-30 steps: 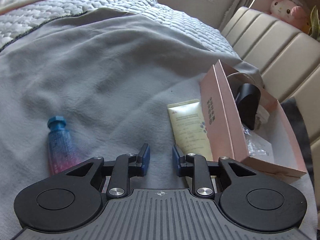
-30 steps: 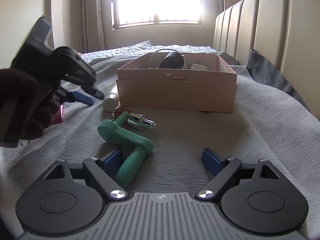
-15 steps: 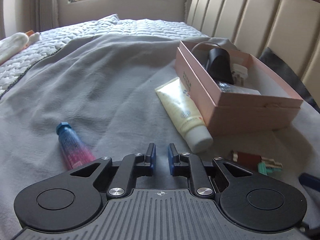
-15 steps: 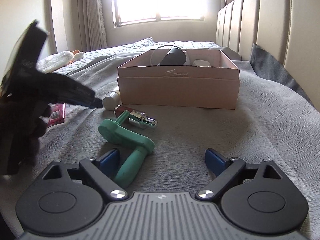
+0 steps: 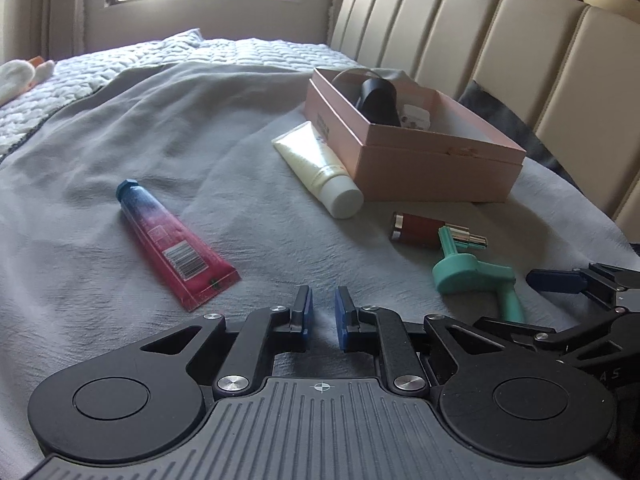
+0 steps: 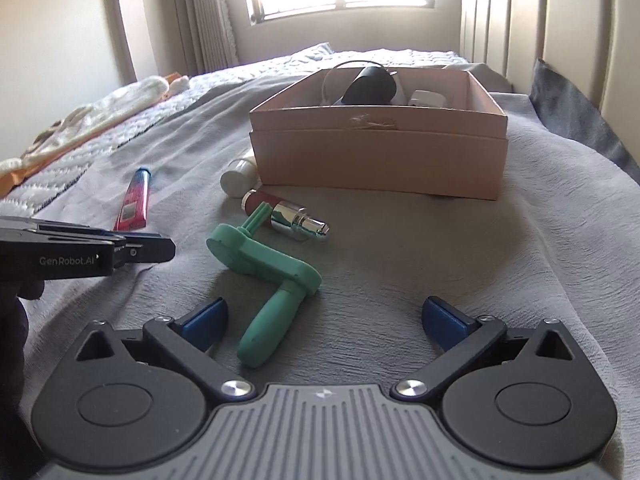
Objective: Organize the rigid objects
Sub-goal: 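Grasp the cream tube beside the pink box with the left gripper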
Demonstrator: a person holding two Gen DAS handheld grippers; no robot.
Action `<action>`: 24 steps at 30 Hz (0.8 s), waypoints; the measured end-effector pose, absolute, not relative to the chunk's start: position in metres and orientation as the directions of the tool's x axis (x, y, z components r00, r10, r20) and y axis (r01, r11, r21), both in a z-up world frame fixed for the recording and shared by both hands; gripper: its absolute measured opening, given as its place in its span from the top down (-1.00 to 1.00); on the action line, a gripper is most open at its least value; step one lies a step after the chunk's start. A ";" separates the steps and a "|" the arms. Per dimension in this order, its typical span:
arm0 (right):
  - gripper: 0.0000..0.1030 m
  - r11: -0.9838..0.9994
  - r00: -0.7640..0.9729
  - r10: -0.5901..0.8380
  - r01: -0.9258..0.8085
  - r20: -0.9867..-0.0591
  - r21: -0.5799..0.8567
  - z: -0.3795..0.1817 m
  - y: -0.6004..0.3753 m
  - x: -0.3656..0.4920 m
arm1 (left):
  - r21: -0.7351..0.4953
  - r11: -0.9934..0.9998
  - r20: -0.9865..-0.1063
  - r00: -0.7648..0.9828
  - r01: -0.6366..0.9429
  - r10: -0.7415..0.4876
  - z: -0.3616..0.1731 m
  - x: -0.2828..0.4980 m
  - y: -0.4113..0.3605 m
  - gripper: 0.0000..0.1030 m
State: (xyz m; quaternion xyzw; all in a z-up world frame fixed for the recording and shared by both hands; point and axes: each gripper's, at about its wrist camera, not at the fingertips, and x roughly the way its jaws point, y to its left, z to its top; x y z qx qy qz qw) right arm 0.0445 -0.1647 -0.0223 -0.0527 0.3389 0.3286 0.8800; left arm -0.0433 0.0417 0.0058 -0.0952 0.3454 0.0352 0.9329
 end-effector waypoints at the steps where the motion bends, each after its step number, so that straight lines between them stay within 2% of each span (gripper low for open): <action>1: -1.00 0.778 0.557 0.542 -0.616 -0.629 0.125 -0.023 -0.164 0.043 | -0.161 0.978 -0.643 0.766 -0.130 -0.004 0.004 -0.044 0.043 0.71; 8: -1.00 0.783 0.583 0.543 -0.611 -0.604 0.115 -0.024 -0.166 0.038 | -0.215 0.968 -0.615 0.788 -0.127 -0.033 0.000 -0.047 0.050 0.71; 10: -1.00 0.787 0.588 0.534 -0.608 -0.608 0.103 -0.024 -0.164 0.038 | -0.339 0.929 -0.632 0.768 -0.148 -0.108 0.008 -0.039 0.067 0.70; 12: -1.00 0.790 0.593 0.528 -0.606 -0.608 0.095 -0.024 -0.163 0.037 | -0.513 0.844 -0.567 0.800 -0.155 -0.198 0.021 -0.031 0.090 0.69; 13: -1.00 0.790 0.593 0.528 -0.605 -0.607 0.096 -0.024 -0.163 0.037 | -0.557 0.816 -0.534 0.820 -0.157 -0.206 0.028 -0.025 0.097 0.69; 15: -1.00 0.790 0.594 0.530 -0.605 -0.605 0.098 -0.024 -0.164 0.037 | -0.538 0.830 -0.515 0.838 -0.150 -0.182 0.044 -0.004 0.102 0.67; 18: -1.00 0.790 0.595 0.531 -0.605 -0.603 0.099 -0.024 -0.165 0.037 | -0.425 0.881 -0.614 0.781 -0.207 -0.113 0.048 0.045 0.102 0.66; 21: -1.00 0.790 0.595 0.532 -0.605 -0.603 0.099 -0.024 -0.165 0.037 | -0.456 0.840 -0.691 0.711 -0.294 -0.127 0.029 0.086 0.114 0.65; 22: -1.00 0.790 0.595 0.533 -0.606 -0.602 0.100 -0.024 -0.165 0.037 | -0.482 0.822 -0.699 0.698 -0.304 -0.151 0.023 0.095 0.116 0.51; 23: -1.00 0.789 0.595 0.533 -0.606 -0.602 0.100 -0.024 -0.165 0.037 | -0.505 0.807 -0.692 0.702 -0.306 -0.167 0.018 0.101 0.118 0.25; 24: -1.00 0.789 0.596 0.533 -0.606 -0.601 0.099 -0.024 -0.165 0.037 | -0.509 0.805 -0.695 0.698 -0.306 -0.174 0.015 0.106 0.117 0.28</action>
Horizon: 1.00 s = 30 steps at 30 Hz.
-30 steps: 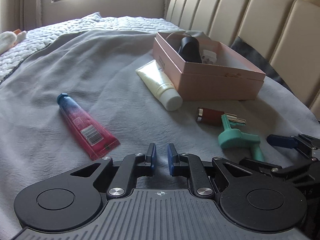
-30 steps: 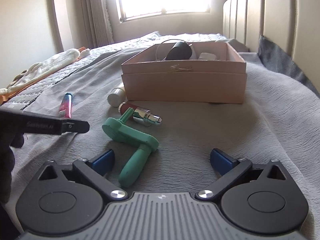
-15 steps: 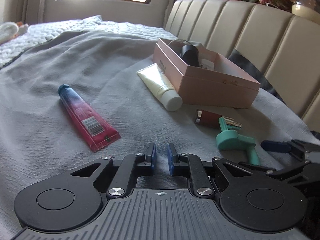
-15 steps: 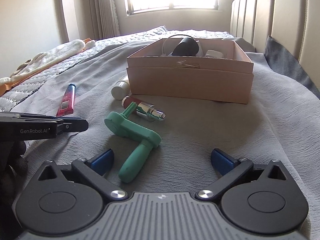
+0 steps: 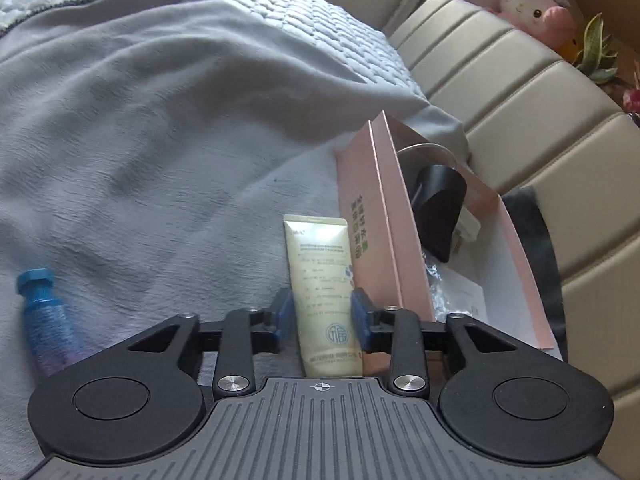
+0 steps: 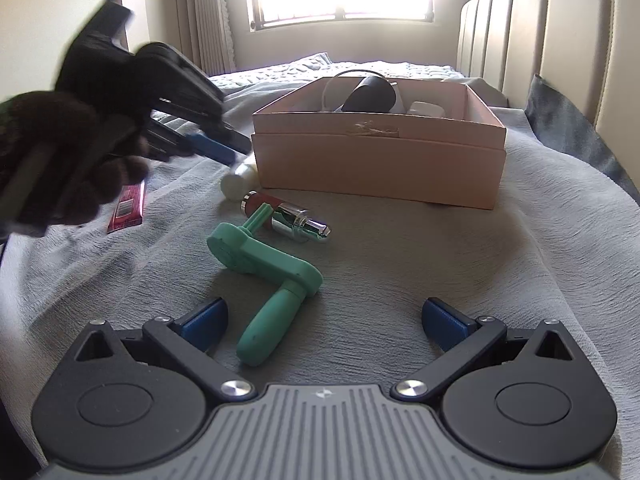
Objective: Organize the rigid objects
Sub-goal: 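Grasp the cream tube beside the pink box with the left gripper, then lift the cream tube with the left gripper while the right gripper holds the green handle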
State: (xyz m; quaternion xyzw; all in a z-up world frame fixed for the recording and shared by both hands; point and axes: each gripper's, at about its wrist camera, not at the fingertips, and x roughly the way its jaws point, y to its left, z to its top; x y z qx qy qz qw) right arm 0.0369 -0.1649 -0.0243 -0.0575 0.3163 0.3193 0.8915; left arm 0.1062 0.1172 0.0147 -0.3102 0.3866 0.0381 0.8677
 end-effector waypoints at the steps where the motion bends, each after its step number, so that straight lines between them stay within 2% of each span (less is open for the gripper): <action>1: -1.00 0.790 0.598 0.533 -0.606 -0.599 0.098 -0.024 -0.165 0.036 | -0.489 0.814 -0.703 0.694 -0.313 -0.155 0.013 0.111 0.114 0.33; 2: -1.00 0.790 0.599 0.533 -0.606 -0.598 0.097 -0.025 -0.165 0.036 | -0.473 0.825 -0.703 0.697 -0.310 -0.141 0.013 0.114 0.111 0.40; 4: -1.00 0.789 0.599 0.534 -0.606 -0.597 0.098 -0.025 -0.165 0.036 | -0.443 0.848 -0.693 0.711 -0.289 -0.119 0.013 0.116 0.106 0.42; 6: -1.00 0.788 0.598 0.538 -0.607 -0.594 0.103 -0.025 -0.167 0.035 | -0.425 0.866 -0.698 0.704 -0.263 -0.128 0.012 0.114 0.108 0.30; 9: -1.00 0.787 0.597 0.542 -0.607 -0.591 0.108 -0.026 -0.169 0.035 | -0.416 0.883 -0.712 0.682 -0.217 -0.168 0.008 0.099 0.110 0.41; 13: -1.00 0.786 0.592 0.544 -0.608 -0.595 0.114 -0.025 -0.169 0.036 | -0.282 0.953 -0.701 0.702 -0.108 -0.128 0.011 0.042 0.084 0.40; 16: -1.00 0.786 0.582 0.540 -0.608 -0.609 0.115 -0.024 -0.168 0.039 | -0.229 0.973 -0.695 0.706 -0.039 -0.135 0.013 -0.002 0.063 0.40; 20: -1.00 0.781 0.559 0.538 -0.612 -0.630 0.124 -0.023 -0.166 0.045 | -0.181 0.983 -0.663 0.743 -0.042 -0.090 0.009 -0.036 0.044 0.37; 25: -0.99 0.778 0.543 0.530 -0.618 -0.652 0.117 -0.017 -0.165 0.047 | -0.165 0.984 -0.612 0.789 -0.062 -0.053 0.001 -0.041 0.041 0.35; 27: -0.81 0.794 0.561 0.506 -0.600 -0.655 0.100 -0.011 -0.170 0.043 | -0.165 0.985 -0.608 0.792 -0.053 -0.059 0.001 -0.043 0.042 0.35; 30: -0.76 0.839 0.666 0.401 -0.542 -0.630 -0.040 -0.005 -0.173 0.033 | -0.203 0.978 -0.599 0.797 -0.053 -0.081 -0.001 -0.046 0.047 0.35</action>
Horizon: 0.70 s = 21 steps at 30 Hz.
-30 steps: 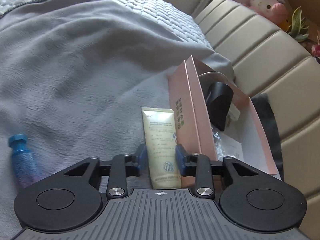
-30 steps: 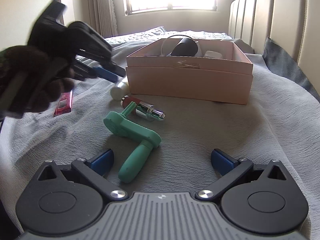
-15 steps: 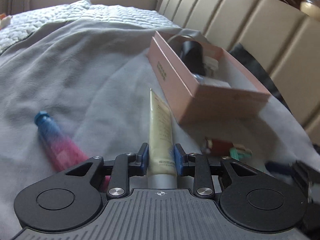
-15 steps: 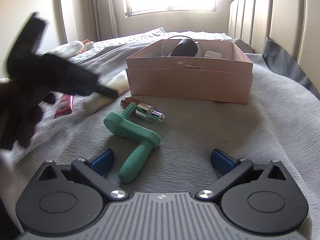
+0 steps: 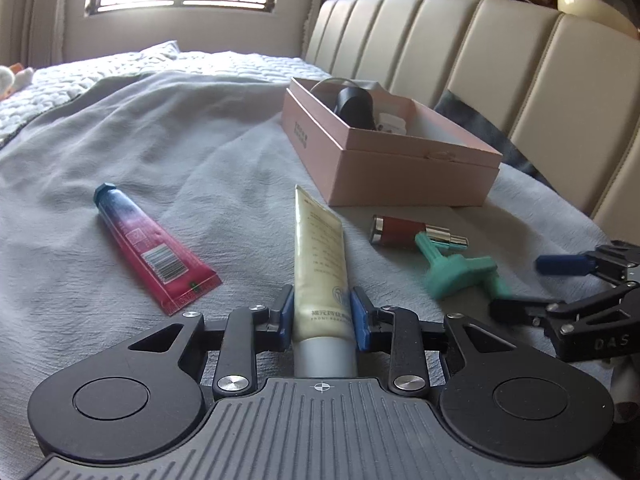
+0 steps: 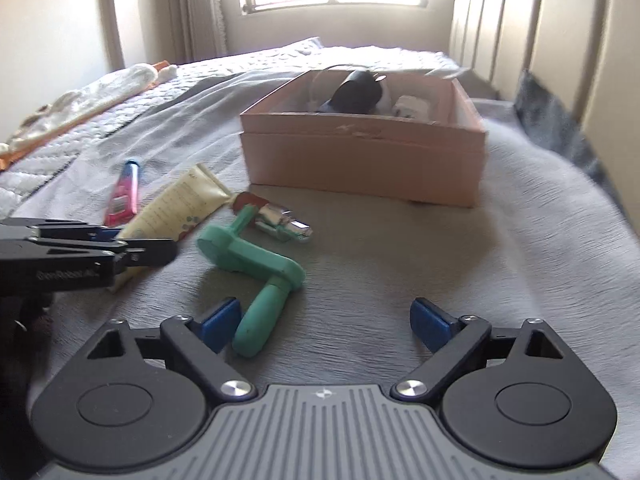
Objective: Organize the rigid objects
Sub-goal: 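Lift the cream tube with the left gripper while the right gripper holds the green handle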
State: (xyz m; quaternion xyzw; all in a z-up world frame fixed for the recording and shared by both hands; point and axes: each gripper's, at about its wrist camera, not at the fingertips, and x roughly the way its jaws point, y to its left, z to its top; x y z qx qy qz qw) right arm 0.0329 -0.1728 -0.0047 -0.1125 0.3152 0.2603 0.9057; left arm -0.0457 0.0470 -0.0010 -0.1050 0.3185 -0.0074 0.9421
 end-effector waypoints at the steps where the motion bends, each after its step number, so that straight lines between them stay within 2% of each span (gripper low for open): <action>1: -0.76 0.858 0.723 0.337 -0.499 -0.603 -0.119 -0.003 -0.172 0.028 | -0.212 0.976 -0.594 0.800 -0.053 -0.086 -0.002 -0.047 0.048 0.35; 3: -0.76 0.874 0.798 0.269 -0.438 -0.539 -0.211 0.003 -0.173 0.020 | -0.222 0.974 -0.587 0.805 -0.053 -0.090 -0.003 -0.048 0.049 0.35; 4: -0.76 0.875 0.802 0.279 -0.439 -0.528 -0.205 0.007 -0.175 0.017 | -0.224 0.973 -0.583 0.807 -0.052 -0.091 -0.003 -0.048 0.049 0.35; 9: -0.76 0.830 0.693 0.443 -0.557 -0.569 -0.032 0.016 -0.173 0.013 | -0.232 0.971 -0.573 0.814 -0.051 -0.094 -0.004 -0.050 0.050 0.35; 12: -0.76 0.789 0.673 0.476 -0.612 -0.566 -0.064 0.012 -0.157 0.010 | -0.238 0.970 -0.564 0.820 -0.049 -0.097 -0.006 -0.052 0.051 0.35; 17: -0.76 0.696 0.664 0.505 -0.691 -0.551 -0.195 0.007 -0.135 0.009 | -0.253 0.966 -0.557 0.823 -0.046 -0.107 -0.006 -0.054 0.053 0.35; 19: -0.76 0.673 0.628 0.532 -0.721 -0.567 -0.167 0.007 -0.138 0.019 | -0.257 0.965 -0.556 0.824 -0.046 -0.109 -0.006 -0.054 0.054 0.35; 21: -0.76 0.643 0.543 0.570 -0.762 -0.617 -0.076 0.004 -0.141 0.034 | -0.256 0.965 -0.556 0.824 -0.046 -0.108 -0.006 -0.054 0.054 0.35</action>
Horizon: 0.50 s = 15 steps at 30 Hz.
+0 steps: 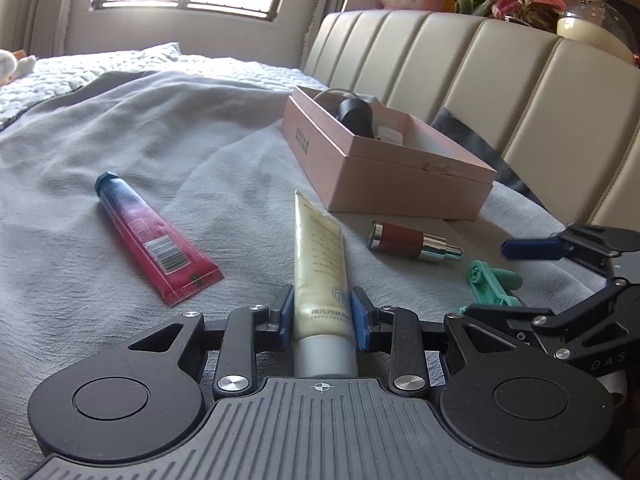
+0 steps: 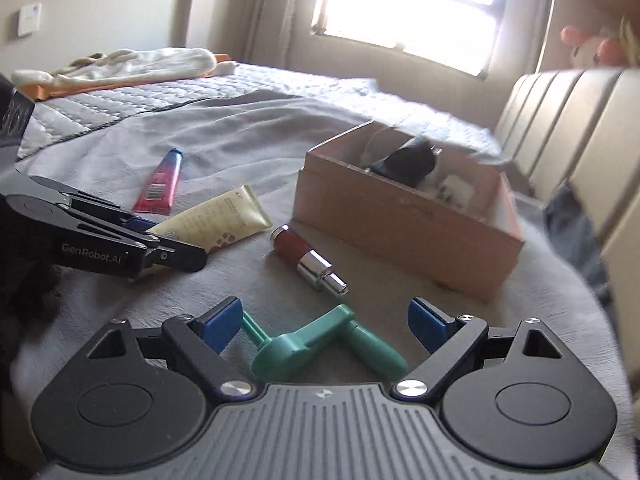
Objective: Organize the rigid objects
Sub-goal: 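Lift the cream tube with the left gripper while the right gripper holds the green handle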
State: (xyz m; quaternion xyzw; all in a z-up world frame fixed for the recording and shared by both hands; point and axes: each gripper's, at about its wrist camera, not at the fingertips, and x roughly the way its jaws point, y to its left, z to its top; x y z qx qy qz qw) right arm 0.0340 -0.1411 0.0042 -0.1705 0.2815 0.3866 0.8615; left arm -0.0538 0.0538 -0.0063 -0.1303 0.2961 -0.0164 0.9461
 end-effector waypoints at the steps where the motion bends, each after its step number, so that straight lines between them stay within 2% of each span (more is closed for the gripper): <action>1: -0.76 0.635 0.510 0.576 -0.771 -0.638 -0.043 0.001 -0.142 0.041 | -0.255 0.966 -0.556 0.824 -0.046 -0.107 -0.006 -0.054 0.054 0.35; 4: -0.75 0.657 0.495 0.571 -0.754 -0.655 0.003 -0.006 -0.142 0.054 | -0.256 0.966 -0.556 0.824 -0.046 -0.108 -0.006 -0.054 0.054 0.35; 5: -0.65 0.665 0.489 0.574 -0.746 -0.657 0.026 -0.006 -0.142 0.056 | -0.258 0.965 -0.556 0.824 -0.046 -0.109 -0.006 -0.054 0.054 0.35; 6: -0.42 0.674 0.485 0.578 -0.738 -0.657 0.048 -0.005 -0.143 0.057 | -0.259 0.965 -0.555 0.825 -0.047 -0.109 -0.006 -0.054 0.054 0.35; 7: -0.35 0.683 0.485 0.577 -0.728 -0.657 0.062 -0.004 -0.145 0.056 | -0.261 0.964 -0.555 0.825 -0.047 -0.110 -0.006 -0.054 0.054 0.35; 15: -0.35 0.680 0.501 0.585 -0.732 -0.638 0.048 -0.002 -0.162 0.023 | -0.260 0.964 -0.555 0.825 -0.049 -0.107 -0.006 -0.053 0.054 0.35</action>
